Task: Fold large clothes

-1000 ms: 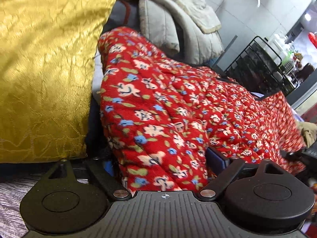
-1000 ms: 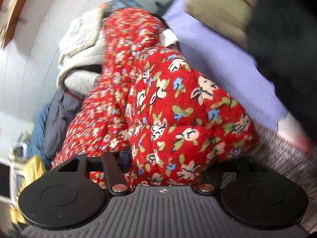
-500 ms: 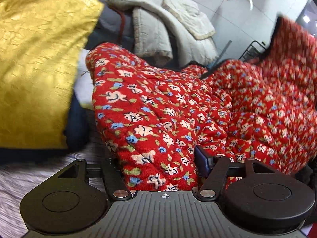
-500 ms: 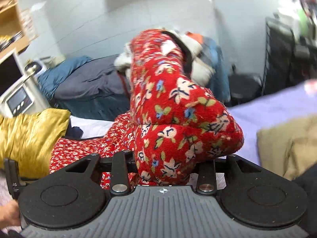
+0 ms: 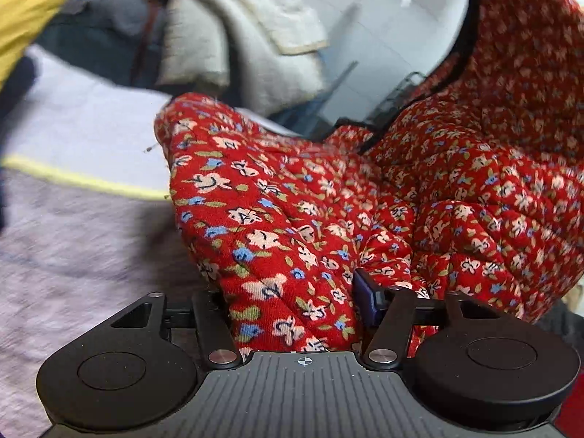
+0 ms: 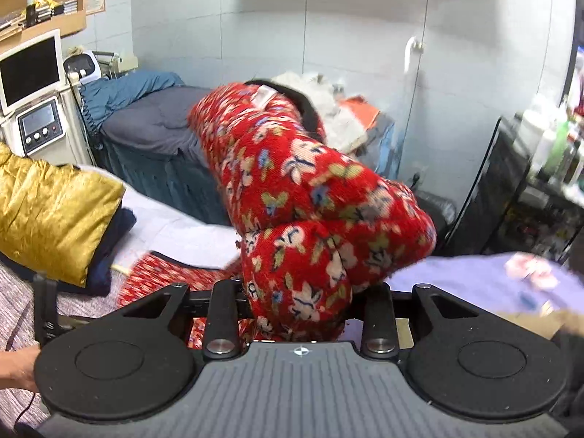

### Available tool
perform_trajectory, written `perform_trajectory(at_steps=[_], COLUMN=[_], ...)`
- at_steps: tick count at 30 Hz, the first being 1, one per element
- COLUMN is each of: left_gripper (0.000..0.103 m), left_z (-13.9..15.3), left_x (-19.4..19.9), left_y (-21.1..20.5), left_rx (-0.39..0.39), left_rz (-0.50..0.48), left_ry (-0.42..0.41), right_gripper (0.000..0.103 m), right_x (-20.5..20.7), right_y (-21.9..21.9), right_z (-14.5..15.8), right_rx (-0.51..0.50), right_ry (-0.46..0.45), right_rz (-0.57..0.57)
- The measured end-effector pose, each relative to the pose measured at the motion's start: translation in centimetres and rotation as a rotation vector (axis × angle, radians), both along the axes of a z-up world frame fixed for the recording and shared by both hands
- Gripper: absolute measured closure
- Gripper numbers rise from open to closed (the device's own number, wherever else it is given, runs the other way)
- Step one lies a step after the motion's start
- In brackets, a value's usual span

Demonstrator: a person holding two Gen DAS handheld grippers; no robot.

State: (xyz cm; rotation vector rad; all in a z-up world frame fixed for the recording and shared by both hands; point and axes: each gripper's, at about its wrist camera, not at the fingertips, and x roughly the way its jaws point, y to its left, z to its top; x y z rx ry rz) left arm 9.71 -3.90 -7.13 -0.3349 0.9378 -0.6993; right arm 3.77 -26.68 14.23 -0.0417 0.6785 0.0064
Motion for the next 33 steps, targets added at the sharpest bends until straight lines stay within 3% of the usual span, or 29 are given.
perform_trajectory(at_steps=[2, 6, 11, 13, 15, 17, 19, 21, 23, 24, 26, 28, 31, 33], left_gripper=[0.007, 0.007, 0.007, 0.001, 0.001, 0.0, 0.0, 0.0, 0.0, 0.0, 0.0, 0.0, 0.0, 0.0], left_z=[1.8, 5.7, 8.3, 9.6, 10.5, 11.0, 10.8, 10.5, 10.1, 9.9, 9.6, 9.6, 10.2, 11.3], left_x=[-0.1, -0.8, -4.7, -6.4, -7.5, -8.1, -8.4, -9.0, -10.0, -10.5, -10.0, -9.0, -9.2, -9.6], left_y=[-2.4, -8.7, -17.2, -19.5, -21.3, -22.4, -22.4, -22.7, -22.9, -22.9, -24.0, -26.1, -28.1, -28.7], left_rx=[-0.029, -0.065, -0.07, -0.092, -0.087, -0.07, -0.08, -0.045, 0.017, 0.041, 0.063, 0.064, 0.085, 0.095], left_rz=[-0.044, -0.172, -0.354, -0.378, -0.421, -0.472, -0.519, -0.564, -0.609, -0.615, -0.606, -0.586, -0.581, -0.599], left_ry=[-0.064, -0.151, -0.185, -0.214, -0.239, -0.268, -0.24, -0.243, -0.301, -0.309, -0.302, -0.29, -0.296, -0.321], right_gripper=[0.068, 0.071, 0.073, 0.073, 0.073, 0.072, 0.07, 0.069, 0.065, 0.063, 0.063, 0.064, 0.068, 0.069], right_x=[-0.8, -4.3, -10.0, -13.0, -16.7, -20.9, -25.0, -28.8, -31.6, -32.4, -33.1, -33.5, -34.2, -33.9], right_y=[-0.9, -3.9, -10.7, -13.5, -18.3, -23.8, -28.8, -32.8, -33.5, -33.5, -33.3, -34.0, -35.7, -37.2], right_z=[2.2, 6.2, 9.4, 9.5, 8.4, 5.4, 0.3, -6.6, -12.1, -14.0, -15.2, -14.6, -11.9, -9.8], right_rx=[-0.03, -0.078, -0.144, -0.169, -0.043, 0.123, 0.3, 0.553, 0.785, 0.879, 0.922, 0.939, 0.918, 0.849], right_ry=[-0.005, -0.028, -0.064, -0.078, -0.119, -0.166, -0.205, -0.212, -0.325, -0.381, -0.43, -0.423, -0.474, -0.466], right_rz=[0.001, -0.046, -0.279, -0.374, -0.545, -0.728, -0.918, -1.129, -1.274, -1.291, -1.274, -1.261, -1.208, -1.159])
